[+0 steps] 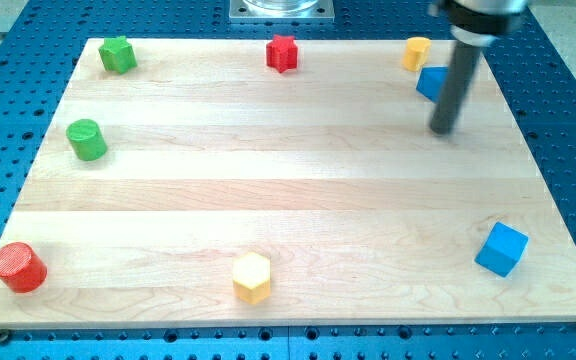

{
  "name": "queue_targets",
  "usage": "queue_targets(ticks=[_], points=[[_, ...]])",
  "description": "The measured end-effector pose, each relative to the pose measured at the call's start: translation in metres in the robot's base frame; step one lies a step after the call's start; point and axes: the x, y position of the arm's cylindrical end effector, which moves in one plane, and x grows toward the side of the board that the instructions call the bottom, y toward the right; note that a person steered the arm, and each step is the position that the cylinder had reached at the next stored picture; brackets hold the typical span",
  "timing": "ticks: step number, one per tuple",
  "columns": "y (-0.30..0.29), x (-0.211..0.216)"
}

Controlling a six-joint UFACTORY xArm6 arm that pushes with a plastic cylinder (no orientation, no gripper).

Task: Move the blue cube diagonal to the yellow hexagon

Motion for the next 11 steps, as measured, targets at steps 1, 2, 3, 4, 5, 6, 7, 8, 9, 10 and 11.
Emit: queue_targets(ticks=[1,2,3,4,5,6,7,8,9,10,11], points=[[0.012,0.092],[0.006,0.135],[0.028,0.149],[-0.033,0.213],[-0.077,0.189],[-0.113,0.165],[-0.130,0.193],[-0.158,0.198],[-0.180,0.155],[-0.178,0.128],[-0.176,0.190]])
